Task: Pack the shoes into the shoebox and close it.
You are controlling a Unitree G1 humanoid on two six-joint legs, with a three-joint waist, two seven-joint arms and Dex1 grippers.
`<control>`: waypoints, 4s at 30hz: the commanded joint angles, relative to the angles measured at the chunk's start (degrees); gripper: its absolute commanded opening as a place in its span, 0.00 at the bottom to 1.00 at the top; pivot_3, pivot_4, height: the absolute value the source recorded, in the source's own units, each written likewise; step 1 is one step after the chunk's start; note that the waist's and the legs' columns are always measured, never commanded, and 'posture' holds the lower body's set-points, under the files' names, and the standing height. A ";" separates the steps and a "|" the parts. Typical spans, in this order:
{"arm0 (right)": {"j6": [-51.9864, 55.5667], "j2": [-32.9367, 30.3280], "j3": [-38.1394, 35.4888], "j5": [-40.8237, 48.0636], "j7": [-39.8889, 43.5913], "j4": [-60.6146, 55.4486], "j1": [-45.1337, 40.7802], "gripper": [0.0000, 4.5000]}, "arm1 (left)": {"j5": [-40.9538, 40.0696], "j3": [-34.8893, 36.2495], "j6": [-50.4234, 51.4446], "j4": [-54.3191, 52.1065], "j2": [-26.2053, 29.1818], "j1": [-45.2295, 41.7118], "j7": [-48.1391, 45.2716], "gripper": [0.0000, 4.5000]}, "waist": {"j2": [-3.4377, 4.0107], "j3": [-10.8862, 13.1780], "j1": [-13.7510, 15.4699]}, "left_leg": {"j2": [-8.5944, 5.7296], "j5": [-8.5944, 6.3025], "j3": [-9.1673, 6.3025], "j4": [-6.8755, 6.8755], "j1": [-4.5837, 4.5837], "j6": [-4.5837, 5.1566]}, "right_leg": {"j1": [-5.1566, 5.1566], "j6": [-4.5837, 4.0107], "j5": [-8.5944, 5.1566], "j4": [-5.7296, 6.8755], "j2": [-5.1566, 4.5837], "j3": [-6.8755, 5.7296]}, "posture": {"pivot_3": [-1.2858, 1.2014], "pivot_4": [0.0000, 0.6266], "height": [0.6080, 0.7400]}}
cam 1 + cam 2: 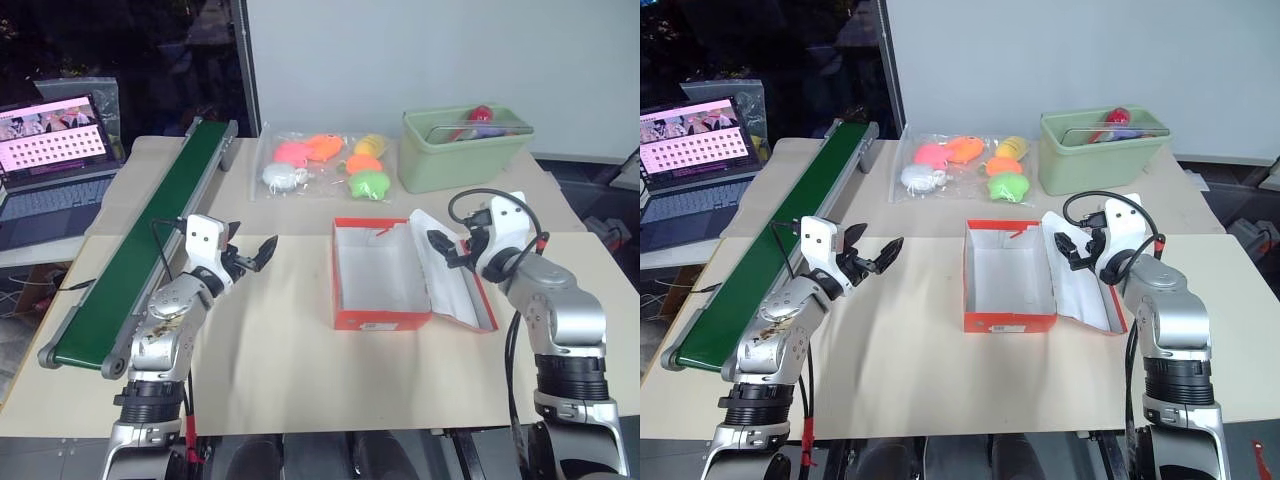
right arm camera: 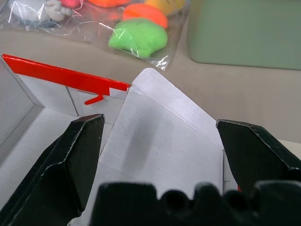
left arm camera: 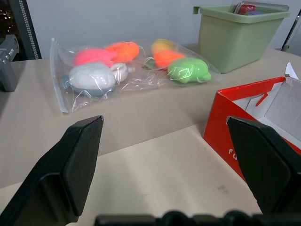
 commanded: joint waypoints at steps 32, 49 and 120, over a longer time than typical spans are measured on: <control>-0.56 4.50 18.59 5.20 15.82 -11.55 -5.92 1.00 | -2.75 19.91 -0.24 5.10 19.61 12.00 -6.10 1.00 | -0.02 0.03 -0.03 | 0.11 -0.01 -0.03 -0.01 0.05 -0.01 | -0.05 -0.07 -0.01 0.04 -0.01 -0.12 | 0.52 0.24 0.92; -0.36 6.45 17.97 2.78 11.69 -12.01 -3.64 1.00 | -1.11 17.99 -0.90 11.90 19.68 7.24 -5.42 1.00 | -0.02 0.03 -0.13 | 0.10 -0.01 -0.02 -0.01 0.04 -0.01 | -0.06 -0.07 -0.01 0.05 -0.01 -0.13 | 0.52 0.24 0.92; 21.37 34.34 -5.71 39.14 -6.19 -4.02 -14.60 1.00 | 6.60 -0.95 -3.97 -5.33 -1.84 -5.37 9.36 0.57 | -0.04 0.02 0.96 | 0.06 0.00 -0.08 0.00 -0.33 -0.01 | -0.21 -0.02 0.20 0.16 -0.16 -0.18 | 0.52 0.24 0.92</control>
